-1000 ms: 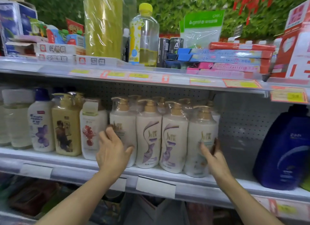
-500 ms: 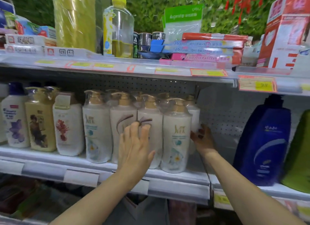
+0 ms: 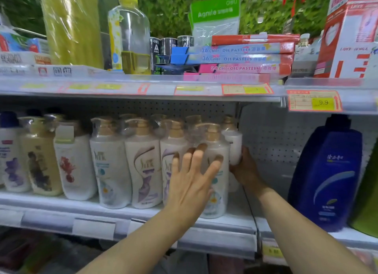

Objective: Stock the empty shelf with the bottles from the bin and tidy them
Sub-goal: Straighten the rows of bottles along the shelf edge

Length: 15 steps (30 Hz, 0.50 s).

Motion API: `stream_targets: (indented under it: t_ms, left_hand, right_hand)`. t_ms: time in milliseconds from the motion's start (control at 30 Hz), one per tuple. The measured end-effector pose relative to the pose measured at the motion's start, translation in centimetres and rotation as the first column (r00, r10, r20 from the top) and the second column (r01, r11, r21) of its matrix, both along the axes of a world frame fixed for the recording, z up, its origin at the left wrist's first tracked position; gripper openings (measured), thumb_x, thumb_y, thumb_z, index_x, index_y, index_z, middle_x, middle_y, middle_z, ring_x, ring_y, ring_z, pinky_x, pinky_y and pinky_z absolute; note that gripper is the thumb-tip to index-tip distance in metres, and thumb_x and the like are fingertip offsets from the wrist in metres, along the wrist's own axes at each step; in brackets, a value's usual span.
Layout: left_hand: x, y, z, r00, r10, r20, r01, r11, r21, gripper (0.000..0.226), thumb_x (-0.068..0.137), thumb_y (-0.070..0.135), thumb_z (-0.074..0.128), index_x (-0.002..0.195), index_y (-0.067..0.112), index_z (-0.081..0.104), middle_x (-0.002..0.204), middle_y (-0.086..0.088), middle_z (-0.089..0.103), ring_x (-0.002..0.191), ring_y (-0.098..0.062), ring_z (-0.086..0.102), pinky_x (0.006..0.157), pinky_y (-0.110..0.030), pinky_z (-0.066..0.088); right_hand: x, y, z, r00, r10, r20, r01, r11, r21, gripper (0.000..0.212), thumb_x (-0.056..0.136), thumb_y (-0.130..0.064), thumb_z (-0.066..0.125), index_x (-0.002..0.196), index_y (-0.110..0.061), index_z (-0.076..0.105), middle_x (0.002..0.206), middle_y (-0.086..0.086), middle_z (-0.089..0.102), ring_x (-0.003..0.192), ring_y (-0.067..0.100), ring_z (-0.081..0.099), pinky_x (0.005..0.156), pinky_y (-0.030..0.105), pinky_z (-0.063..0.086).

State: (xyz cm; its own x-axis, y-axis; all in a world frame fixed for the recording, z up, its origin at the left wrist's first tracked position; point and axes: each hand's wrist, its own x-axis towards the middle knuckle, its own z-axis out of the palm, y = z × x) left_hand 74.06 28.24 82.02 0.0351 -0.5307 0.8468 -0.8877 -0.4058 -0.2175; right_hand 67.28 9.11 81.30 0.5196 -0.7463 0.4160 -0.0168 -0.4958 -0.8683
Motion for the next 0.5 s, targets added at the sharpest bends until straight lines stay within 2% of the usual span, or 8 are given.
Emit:
stream_targets:
  t_ms: [200, 367, 433, 500]
  left_hand:
    - [0.31, -0.04, -0.13, 1.000, -0.017, -0.021, 0.017, 1.000, 0.004, 0.089, 0.041, 0.038, 0.088, 0.119, 0.028, 0.045, 0.117, -0.013, 0.037, 0.096, -0.029, 0.038, 0.076, -0.048, 0.051]
    - [0.21, 0.11, 0.03, 1.000, 0.021, 0.001, -0.021, 1.000, 0.019, 0.095, 0.040, 0.044, 0.089, 0.122, 0.029, 0.043, 0.115, -0.013, 0.038, 0.096, -0.028, 0.039, 0.074, -0.046, 0.051]
    - [0.17, 0.15, 0.10, 0.999, 0.037, -0.006, -0.036, 0.999, 0.030, 0.095, 0.042, 0.046, 0.088, 0.123, 0.029, 0.043, 0.117, -0.014, 0.038, 0.095, -0.028, 0.039, 0.072, -0.045, 0.052]
    - [0.01, 0.22, 0.01, 0.998, 0.053, -0.022, -0.052, 0.998, 0.042, 0.095, 0.044, 0.047, 0.088, 0.126, 0.029, 0.042, 0.119, -0.014, 0.038, 0.096, -0.028, 0.040, 0.072, -0.044, 0.052]
  right_hand:
    - [-0.64, -0.86, -0.90, 0.996, 0.080, 0.044, -0.081, 0.996, 0.037, 0.066, 0.065, -0.012, 0.085, 0.121, -0.012, 0.050, 0.105, -0.004, 0.064, 0.091, 0.005, 0.063, 0.070, 0.020, 0.049]
    - [-0.35, -0.58, -0.90, 0.984, 0.158, 0.088, -0.162, 0.986, 0.036, 0.059, 0.069, -0.013, 0.083, 0.116, -0.020, 0.048, 0.097, -0.017, 0.060, 0.084, -0.006, 0.058, 0.061, 0.009, 0.044]
    - [-0.28, -0.65, -0.80, 0.968, 0.233, 0.095, -0.239, 0.969, 0.055, 0.057, 0.071, -0.017, 0.081, 0.118, -0.024, 0.049, 0.100, -0.016, 0.062, 0.083, -0.006, 0.061, 0.063, 0.010, 0.047]
    - [-0.68, -0.88, -0.80, 0.928, 0.350, 0.127, -0.364, 0.925, 0.109, 0.055, 0.074, -0.025, 0.079, 0.123, -0.023, 0.052, 0.108, -0.008, 0.067, 0.092, 0.001, 0.067, 0.071, 0.018, 0.054]
